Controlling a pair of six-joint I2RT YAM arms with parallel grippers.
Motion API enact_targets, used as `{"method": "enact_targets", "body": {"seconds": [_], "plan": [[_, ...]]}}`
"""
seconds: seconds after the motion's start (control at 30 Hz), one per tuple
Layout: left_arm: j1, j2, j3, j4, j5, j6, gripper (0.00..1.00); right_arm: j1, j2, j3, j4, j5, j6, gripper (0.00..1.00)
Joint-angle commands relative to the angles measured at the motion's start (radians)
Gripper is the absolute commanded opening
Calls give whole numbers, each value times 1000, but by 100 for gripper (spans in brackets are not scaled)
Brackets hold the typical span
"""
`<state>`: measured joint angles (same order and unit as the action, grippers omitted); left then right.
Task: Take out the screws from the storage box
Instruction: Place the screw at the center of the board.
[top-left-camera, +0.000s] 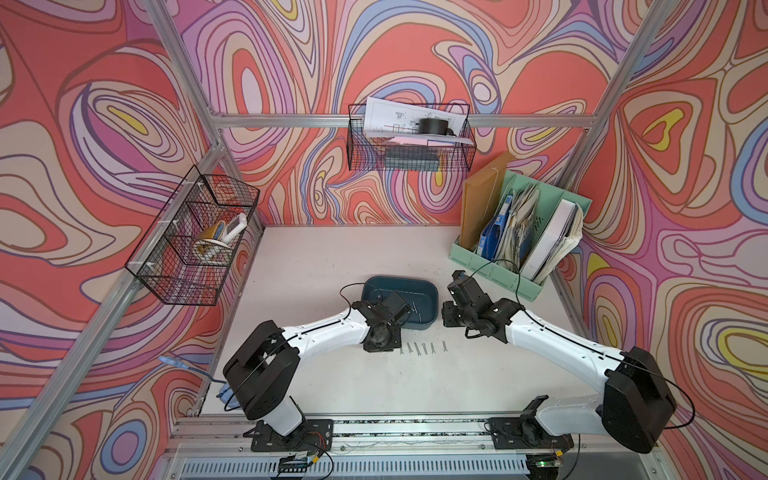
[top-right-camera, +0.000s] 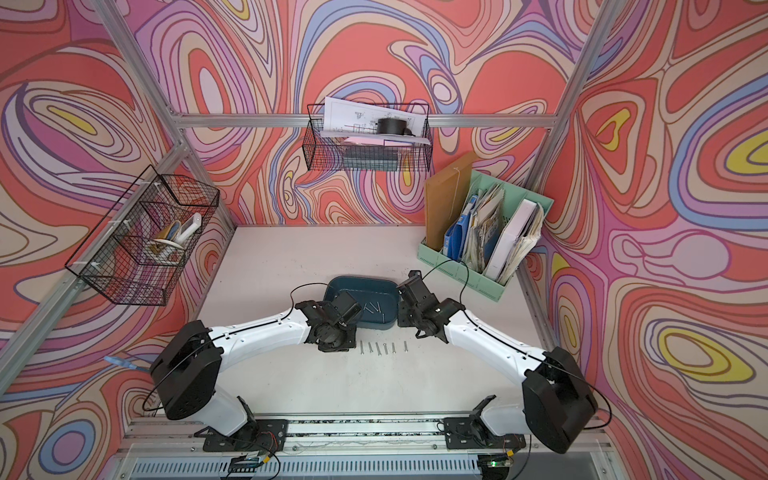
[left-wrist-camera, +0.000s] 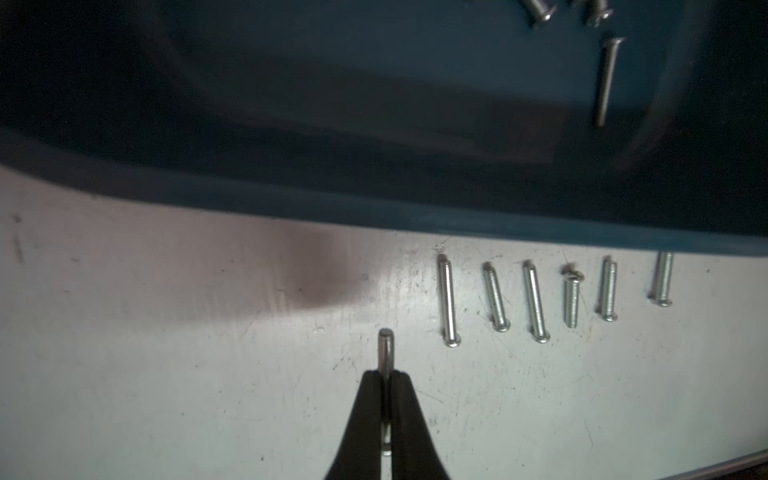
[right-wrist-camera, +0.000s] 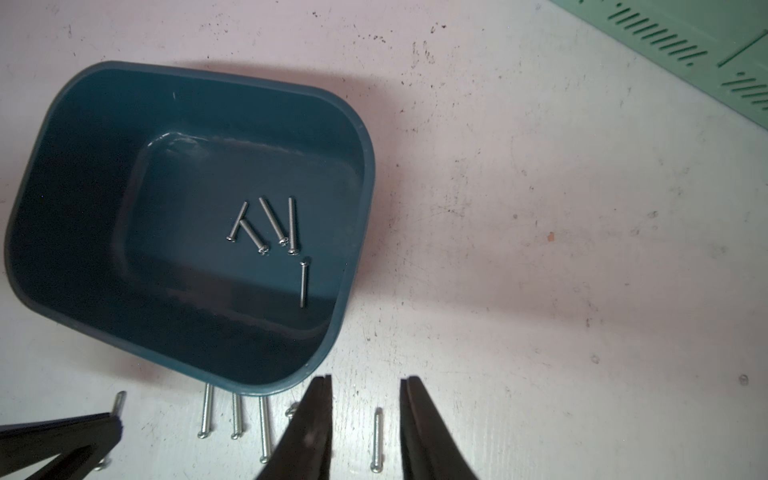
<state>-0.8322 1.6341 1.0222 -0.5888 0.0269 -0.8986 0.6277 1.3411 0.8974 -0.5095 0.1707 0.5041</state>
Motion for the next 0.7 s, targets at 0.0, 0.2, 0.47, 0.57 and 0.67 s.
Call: {"method": "enact_targets", "body": {"seconds": [0.0, 0.2, 0.47, 0.57, 0.67], "plan": [[-6, 47, -13, 69, 18, -13, 0, -5, -28, -18, -15, 26, 10, 30], [-8, 102, -12, 94, 11, -4, 0, -4, -36, -21, -24, 32, 13, 30], [-8, 136, -25, 106, 18, -3, 3, -5, -29, -18, -23, 31, 14, 30], [-7, 128, -30, 101, 18, 0, 9, -5, -26, -17, -23, 29, 14, 30], [-7, 105, -25, 78, 0, 9, 17, -5, -27, -15, -25, 31, 14, 30]]}}
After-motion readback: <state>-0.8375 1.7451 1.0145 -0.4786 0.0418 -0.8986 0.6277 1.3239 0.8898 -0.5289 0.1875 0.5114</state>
